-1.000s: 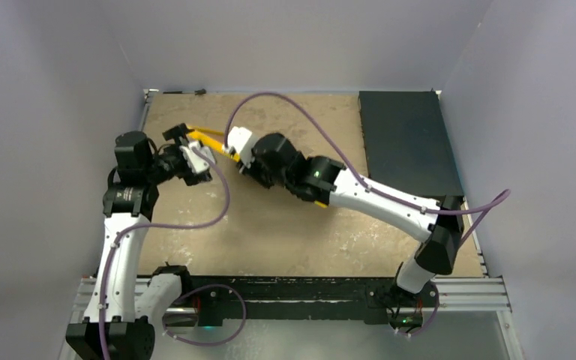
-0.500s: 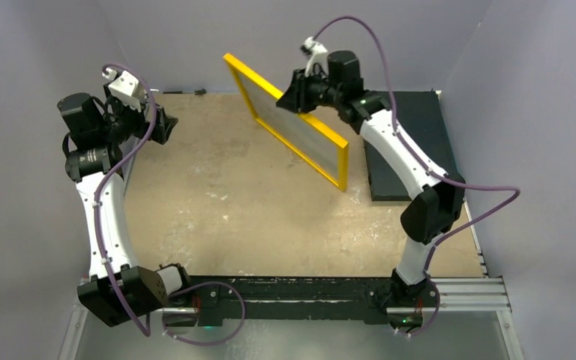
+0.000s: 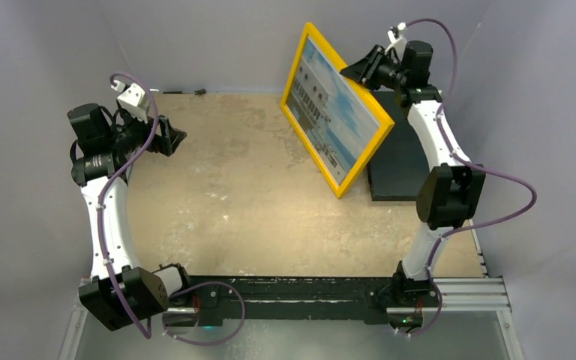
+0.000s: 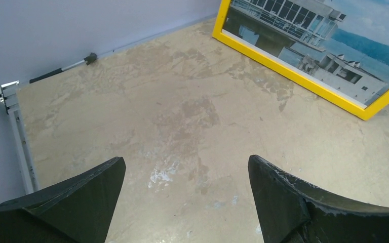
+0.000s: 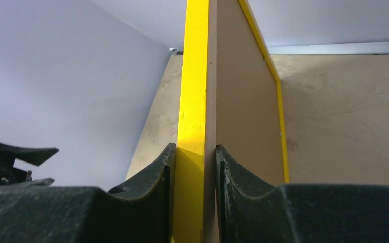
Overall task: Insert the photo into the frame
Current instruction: Turn over the photo frame at the center of the board.
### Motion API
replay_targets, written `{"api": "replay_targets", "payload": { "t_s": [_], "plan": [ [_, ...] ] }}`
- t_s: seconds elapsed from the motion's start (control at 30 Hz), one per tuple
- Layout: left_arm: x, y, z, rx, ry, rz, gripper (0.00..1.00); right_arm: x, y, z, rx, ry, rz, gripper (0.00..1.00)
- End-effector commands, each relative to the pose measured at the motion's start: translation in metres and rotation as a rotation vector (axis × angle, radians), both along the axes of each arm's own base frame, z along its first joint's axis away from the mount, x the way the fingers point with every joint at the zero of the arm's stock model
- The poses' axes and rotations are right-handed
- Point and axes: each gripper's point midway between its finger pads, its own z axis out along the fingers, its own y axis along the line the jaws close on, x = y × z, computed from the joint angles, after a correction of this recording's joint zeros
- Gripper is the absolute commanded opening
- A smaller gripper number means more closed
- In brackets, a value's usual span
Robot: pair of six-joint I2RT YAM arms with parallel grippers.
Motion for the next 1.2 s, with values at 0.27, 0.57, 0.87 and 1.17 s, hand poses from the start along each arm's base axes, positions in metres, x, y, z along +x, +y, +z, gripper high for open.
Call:
{"api": "replay_targets", "payload": {
  "t_s": [0.27, 0.57, 0.87, 1.17],
  "plan": [
    [0.002, 0.001, -0.073, 0.033, 0.164, -0.119, 0.82, -0.061, -0.017, -0.098, -0.035, 0.08, 0.018, 0.0],
    [-0.012, 0.011, -0.149, 0.088, 0.356, -0.152, 0.83, -0.104, -0.013, -0.149, 0.045, 0.105, 0.013, 0.0],
    [-0.029, 0.004, -0.205, 0.017, 0.441, -0.115, 0.96, -0.151, 0.02, -0.216, 0.076, 0.162, 0.128, 0.03],
    [-0.025, 0.006, -0.224, 0.005, 0.442, -0.068, 1.0, -0.148, 0.034, -0.252, -0.082, 0.235, 0.119, 0.95]
  ]
}}
